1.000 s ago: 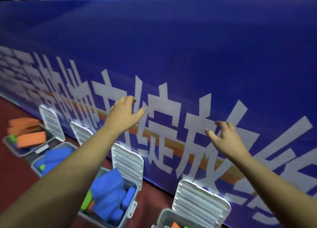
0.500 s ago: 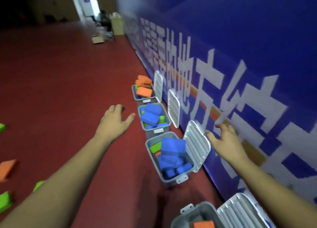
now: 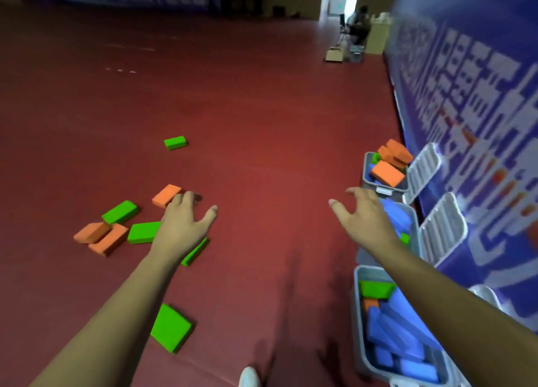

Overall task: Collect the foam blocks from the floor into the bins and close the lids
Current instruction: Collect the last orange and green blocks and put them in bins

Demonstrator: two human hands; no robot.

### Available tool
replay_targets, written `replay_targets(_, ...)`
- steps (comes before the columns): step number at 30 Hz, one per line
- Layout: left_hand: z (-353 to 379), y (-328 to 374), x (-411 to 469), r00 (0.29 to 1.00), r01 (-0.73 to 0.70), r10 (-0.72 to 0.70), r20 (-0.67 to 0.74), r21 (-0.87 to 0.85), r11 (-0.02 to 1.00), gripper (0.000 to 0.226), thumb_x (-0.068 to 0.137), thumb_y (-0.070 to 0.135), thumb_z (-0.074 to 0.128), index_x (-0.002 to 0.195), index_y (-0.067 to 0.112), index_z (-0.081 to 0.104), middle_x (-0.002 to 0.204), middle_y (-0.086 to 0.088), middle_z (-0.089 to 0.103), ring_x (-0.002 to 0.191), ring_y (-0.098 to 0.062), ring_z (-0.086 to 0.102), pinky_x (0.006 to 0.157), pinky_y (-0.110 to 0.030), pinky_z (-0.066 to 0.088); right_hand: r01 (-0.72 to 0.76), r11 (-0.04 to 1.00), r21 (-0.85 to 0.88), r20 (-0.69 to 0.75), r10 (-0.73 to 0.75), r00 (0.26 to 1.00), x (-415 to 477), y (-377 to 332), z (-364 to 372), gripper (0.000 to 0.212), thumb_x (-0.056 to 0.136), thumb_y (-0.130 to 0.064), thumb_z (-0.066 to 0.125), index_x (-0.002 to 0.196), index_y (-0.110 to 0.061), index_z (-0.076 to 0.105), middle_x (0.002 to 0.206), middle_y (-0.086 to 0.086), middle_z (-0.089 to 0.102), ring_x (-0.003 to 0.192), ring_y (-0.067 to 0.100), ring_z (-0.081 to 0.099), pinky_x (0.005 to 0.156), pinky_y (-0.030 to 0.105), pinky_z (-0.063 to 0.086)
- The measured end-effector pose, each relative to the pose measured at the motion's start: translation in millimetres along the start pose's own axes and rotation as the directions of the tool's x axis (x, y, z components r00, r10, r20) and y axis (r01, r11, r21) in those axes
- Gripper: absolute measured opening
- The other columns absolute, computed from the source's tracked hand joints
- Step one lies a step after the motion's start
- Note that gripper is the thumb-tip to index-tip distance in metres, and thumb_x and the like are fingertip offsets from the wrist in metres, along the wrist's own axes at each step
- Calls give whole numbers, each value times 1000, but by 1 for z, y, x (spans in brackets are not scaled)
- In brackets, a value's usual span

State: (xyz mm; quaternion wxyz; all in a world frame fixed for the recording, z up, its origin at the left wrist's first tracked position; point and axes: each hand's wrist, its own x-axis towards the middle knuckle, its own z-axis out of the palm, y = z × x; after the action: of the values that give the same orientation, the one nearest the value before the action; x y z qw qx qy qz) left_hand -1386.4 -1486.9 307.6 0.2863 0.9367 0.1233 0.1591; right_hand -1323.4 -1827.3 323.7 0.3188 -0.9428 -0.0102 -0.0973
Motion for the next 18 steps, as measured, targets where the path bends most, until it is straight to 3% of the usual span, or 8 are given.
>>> replay_targets(4,4,-40,75,998,55,-55,-3,6,998,38,90,40,65,113,10,58,110,-13,57,109,-34,56,97,-43,44,48,999,5,55,-48,997,69,-42,62,53,87,-48,64,126,-13,59,129,11,55,125,29,52,108,46,39)
replay_targets(10,12,-72,200,999,24,-23,35,-11,1000,39,90,43,64,112,11,58,108,-11,57,108,-32,55,98,-41,44,46,999,-26,112,-43,993,161,-82,118,54,87,-49,62,127,-13,57,130,9,53,125,27,51,110,45,37)
replay_targets(18,15,-135,307,996,93,-93,-9,-22,995,37,90,41,63,110,10,58,105,-12,58,106,-32,56,94,-41,44,92,990,-107,202,-69,977,271,-119,204,55,86,-48,64,127,-10,59,129,11,55,125,30,52,109,45,38)
